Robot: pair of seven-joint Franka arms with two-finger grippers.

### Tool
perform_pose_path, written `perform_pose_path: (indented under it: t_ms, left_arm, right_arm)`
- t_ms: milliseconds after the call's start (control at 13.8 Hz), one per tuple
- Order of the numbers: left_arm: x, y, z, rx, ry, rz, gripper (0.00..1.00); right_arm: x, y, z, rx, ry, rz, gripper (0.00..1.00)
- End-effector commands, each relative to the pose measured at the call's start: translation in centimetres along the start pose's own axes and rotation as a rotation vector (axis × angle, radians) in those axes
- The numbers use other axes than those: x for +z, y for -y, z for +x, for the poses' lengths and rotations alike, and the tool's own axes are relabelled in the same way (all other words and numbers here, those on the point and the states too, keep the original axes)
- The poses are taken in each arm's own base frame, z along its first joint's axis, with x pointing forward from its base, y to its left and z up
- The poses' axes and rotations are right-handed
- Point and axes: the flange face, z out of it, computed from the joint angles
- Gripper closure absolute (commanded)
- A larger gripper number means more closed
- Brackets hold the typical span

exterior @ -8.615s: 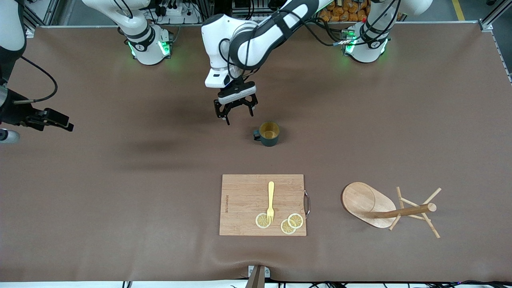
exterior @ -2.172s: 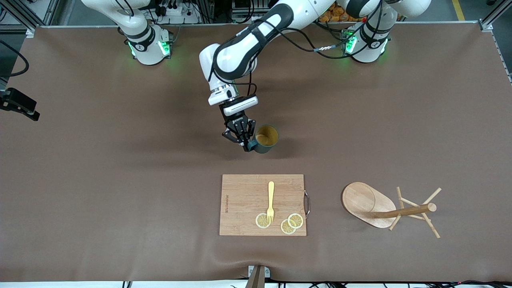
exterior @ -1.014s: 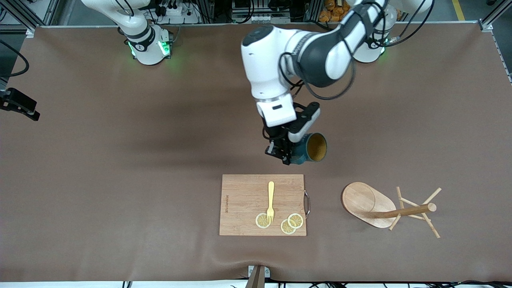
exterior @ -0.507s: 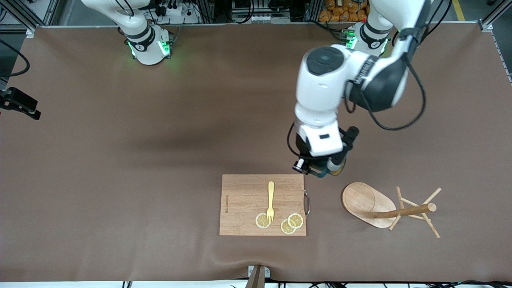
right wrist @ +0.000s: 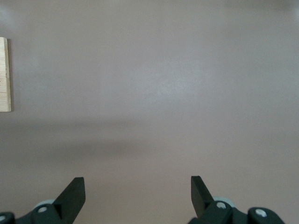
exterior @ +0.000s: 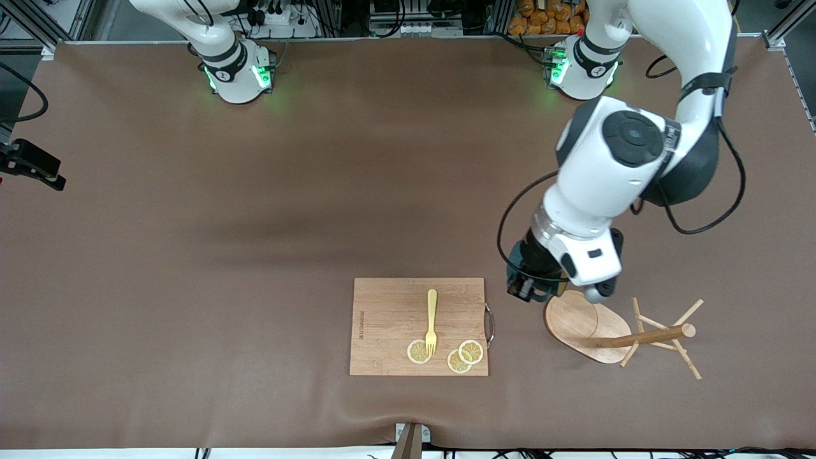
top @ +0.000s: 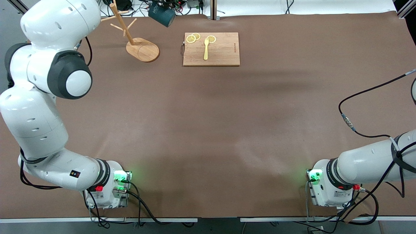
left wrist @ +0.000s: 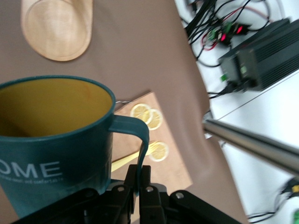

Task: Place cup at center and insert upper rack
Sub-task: 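Lift the teal mug with the left gripper toward the wooden stand, then hang the teal mug handle onto a stand peg with the left gripper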

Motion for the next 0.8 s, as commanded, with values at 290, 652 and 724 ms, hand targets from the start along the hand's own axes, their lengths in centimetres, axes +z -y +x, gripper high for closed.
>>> perform_pose_path:
  t_ms: [290,652,724]
  left_arm:
    - [-1.5,-1.4,6.2,-0.062,0.115,-0.233,1.00]
    - [-1.5,-0.6,9.5,0.043,0.248,-0.349,1.00]
    - [-1.8,-0.2,10.4,0.046,0.245,-0.355,1.00]
  right_arm:
    - [-0.4,-0.1,0.1,0.011,0.002,0.005,0.00]
    - [-0.3,0.0,0.0,0.010,0.013,0.006,0.00]
    - [-0.3,0.0,0.0,0.010,0.013,0.006,0.00]
